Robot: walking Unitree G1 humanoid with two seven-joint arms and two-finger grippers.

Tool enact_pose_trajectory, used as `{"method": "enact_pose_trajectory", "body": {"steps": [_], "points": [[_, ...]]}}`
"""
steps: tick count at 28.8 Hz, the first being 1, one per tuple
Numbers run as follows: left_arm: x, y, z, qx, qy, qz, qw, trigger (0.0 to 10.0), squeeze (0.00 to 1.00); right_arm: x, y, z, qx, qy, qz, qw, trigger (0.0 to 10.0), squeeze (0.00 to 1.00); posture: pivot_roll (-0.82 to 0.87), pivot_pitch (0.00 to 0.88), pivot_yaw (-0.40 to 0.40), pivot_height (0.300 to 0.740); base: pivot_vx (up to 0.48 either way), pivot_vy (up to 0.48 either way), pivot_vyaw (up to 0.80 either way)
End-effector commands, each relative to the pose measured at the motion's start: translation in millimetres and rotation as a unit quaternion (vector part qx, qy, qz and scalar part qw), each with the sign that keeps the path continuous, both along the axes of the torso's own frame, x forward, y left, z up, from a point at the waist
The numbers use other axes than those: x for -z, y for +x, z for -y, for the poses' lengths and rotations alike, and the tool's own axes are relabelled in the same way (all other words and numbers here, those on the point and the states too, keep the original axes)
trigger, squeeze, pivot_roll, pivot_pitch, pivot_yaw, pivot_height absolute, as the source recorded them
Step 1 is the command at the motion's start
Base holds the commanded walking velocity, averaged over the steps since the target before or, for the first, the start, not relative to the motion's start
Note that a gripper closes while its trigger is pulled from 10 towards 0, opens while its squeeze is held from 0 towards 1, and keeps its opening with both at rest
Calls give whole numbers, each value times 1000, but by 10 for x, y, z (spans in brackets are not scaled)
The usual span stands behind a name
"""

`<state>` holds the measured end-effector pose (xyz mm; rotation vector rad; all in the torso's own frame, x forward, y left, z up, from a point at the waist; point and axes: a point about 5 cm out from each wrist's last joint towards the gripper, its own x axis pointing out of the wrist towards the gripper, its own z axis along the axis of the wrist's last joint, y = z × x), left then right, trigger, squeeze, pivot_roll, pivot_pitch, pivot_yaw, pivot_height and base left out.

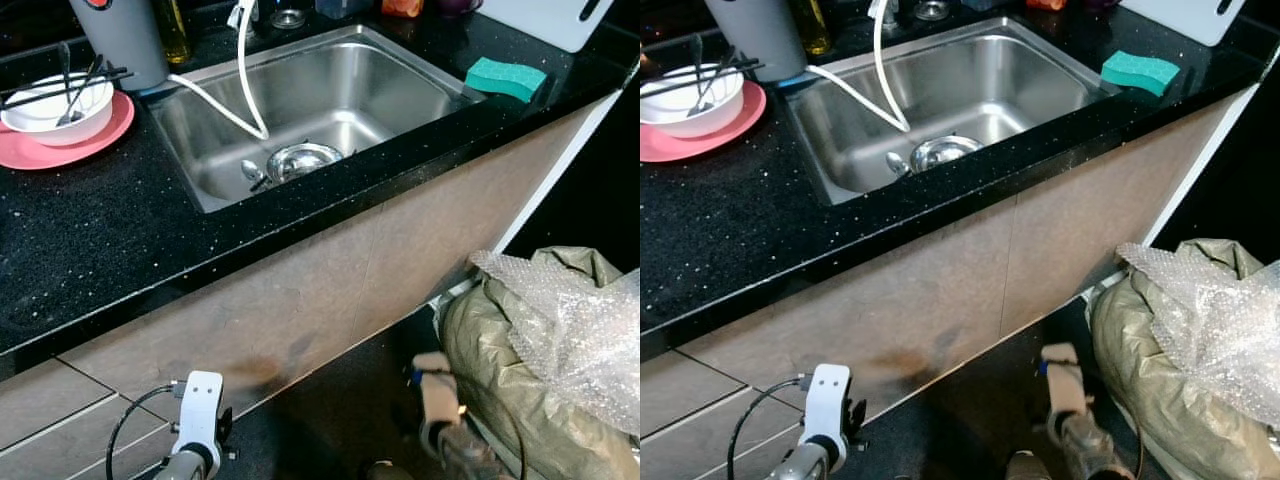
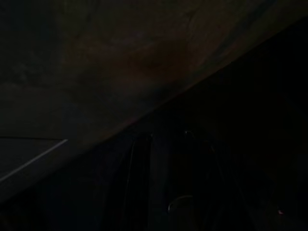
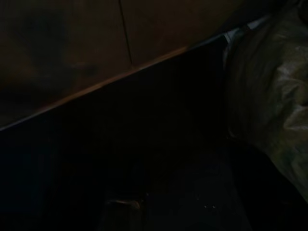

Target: Kitchen organization

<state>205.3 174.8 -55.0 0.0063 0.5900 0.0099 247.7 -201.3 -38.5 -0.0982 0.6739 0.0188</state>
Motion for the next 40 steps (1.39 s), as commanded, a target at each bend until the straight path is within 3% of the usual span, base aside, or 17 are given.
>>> {"method": "enact_pose_trajectory", "body": {"steps": [1,3,4,10,14,15,20,23,25,26,31,34,40], "points": [[64,-96,-39,-10,1,-20,1000,10000,0,105,-131,-7,11,9,-30,999,10000,0,-21,158,-31,740,0,0,0],[116,-213,-31,-14,0,-30,999,10000,0,173,-232,-28,-4,5,-45,999,10000,0,-16,170,-45,740,0,0,0],[169,-345,-19,-18,-2,-42,999,10000,0,260,-375,-51,-14,4,-64,998,10000,0,-14,178,-49,740,0,0,0],[197,-436,0,-18,-4,-47,999,10000,0,362,-555,-88,-17,7,-87,996,10000,0,-10,179,-48,740,0,0,0],[147,-297,-17,-9,0,-36,999,10000,0,323,-470,-101,-11,10,-78,997,10000,0,-10,167,-28,740,0,0,0],[92,-175,-29,-6,1,-24,1000,10000,0,272,-380,-85,-5,10,-67,998,10000,0,-10,165,-24,740,0,0,0],[-21,29,-71,0,6,-2,1000,10000,0,166,-212,-58,1,9,-42,999,10000,0,-7,161,-9,740,0,0,0],[-15,14,-85,0,8,-4,1000,10000,0,168,-217,-54,3,9,-42,999,10000,0,-5,161,-6,740,0,0,0],[36,-90,-96,2,11,-15,1000,10000,0,217,-295,-71,4,10,-50,999,10000,0,-2,160,-4,740,0,0,0],[108,-238,-95,0,11,-32,999,10000,0,296,-425,-117,-1,13,-66,998,10000,0,-1,159,-4,740,0,0,0],[152,-314,-76,1,10,-43,999,10000,0,342,-502,-150,-6,14,-76,997,10000,0,-1,158,-5,740,0,0,0],[151,-304,-69,2,10,-43,999,10000,0,341,-498,-153,-7,14,-75,997,10000,0,-1,165,-9,740,0,0,0],[17,-63,-57,8,7,-10,1000,10000,0,186,-239,-92,-5,11,-44,999,10000,0,2,202,-8,740,0,0,0]]}}
